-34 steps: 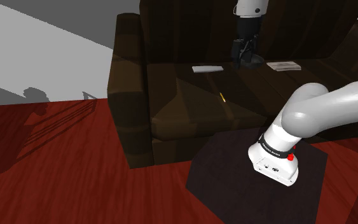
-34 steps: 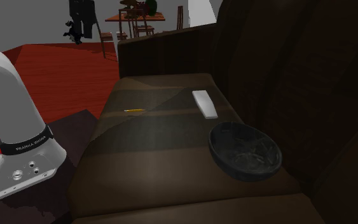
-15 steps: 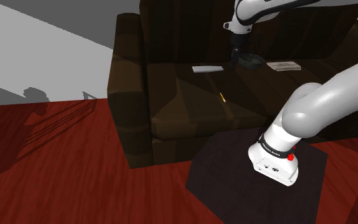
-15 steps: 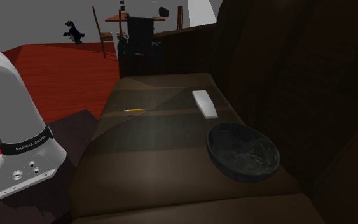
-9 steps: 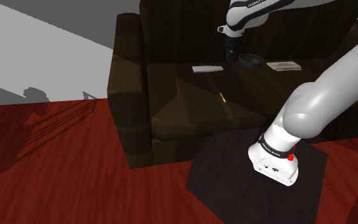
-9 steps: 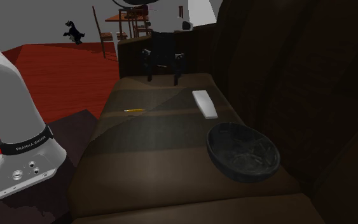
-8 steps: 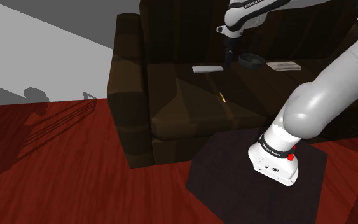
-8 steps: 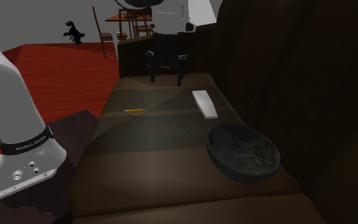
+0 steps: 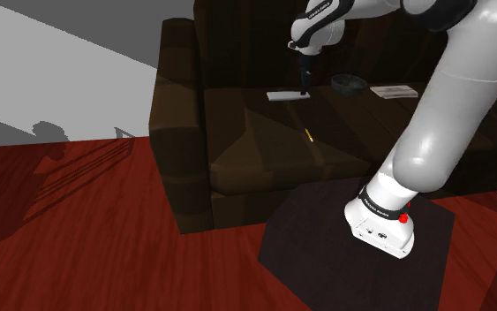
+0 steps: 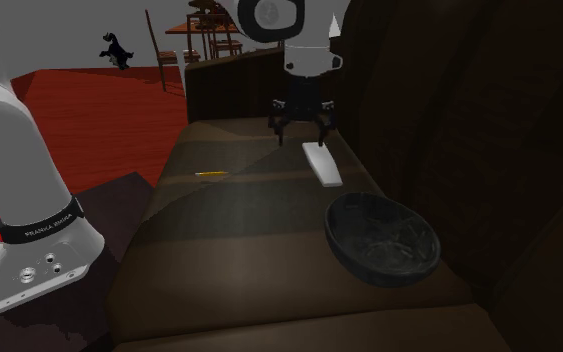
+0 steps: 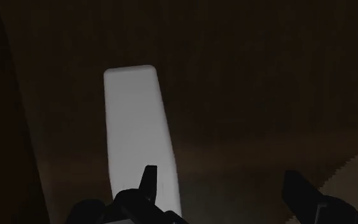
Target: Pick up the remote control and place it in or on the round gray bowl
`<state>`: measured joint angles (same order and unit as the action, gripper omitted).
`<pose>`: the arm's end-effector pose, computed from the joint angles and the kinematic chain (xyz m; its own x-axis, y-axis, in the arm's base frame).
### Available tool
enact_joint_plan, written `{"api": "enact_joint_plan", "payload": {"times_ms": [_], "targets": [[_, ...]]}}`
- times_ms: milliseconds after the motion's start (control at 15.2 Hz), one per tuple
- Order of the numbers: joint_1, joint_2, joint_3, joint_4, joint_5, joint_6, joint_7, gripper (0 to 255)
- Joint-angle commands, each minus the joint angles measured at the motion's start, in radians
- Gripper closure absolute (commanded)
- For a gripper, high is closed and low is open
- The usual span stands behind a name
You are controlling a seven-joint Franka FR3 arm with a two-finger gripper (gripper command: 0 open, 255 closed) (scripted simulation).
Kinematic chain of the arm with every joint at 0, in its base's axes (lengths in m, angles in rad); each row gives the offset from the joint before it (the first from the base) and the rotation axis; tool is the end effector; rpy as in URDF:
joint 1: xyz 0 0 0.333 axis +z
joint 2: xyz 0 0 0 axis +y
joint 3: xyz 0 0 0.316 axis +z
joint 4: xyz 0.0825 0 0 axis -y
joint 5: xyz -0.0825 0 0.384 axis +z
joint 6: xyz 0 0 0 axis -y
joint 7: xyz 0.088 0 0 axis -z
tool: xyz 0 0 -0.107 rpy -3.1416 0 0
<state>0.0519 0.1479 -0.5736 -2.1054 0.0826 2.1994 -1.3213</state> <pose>0.4892 -0.2725 0.3565 0.7287 0.6845 -0.0212 0.6841 -0.7290 -0.0236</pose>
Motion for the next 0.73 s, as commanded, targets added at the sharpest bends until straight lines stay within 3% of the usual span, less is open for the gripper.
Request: {"api": "enact_joint_plan", "payload": {"times_ms": [0, 198, 660], "targets": [[-0.027, 0.099, 0.014, 0.088, 0.074, 0.004, -0.105, 0], [-0.076, 0.219, 0.055, 0.207, 0.15, 0.003, -0.219, 0], [-0.089, 0.271, 0.073, 0.191, 0.186, 0.065, -0.244, 0]]}}
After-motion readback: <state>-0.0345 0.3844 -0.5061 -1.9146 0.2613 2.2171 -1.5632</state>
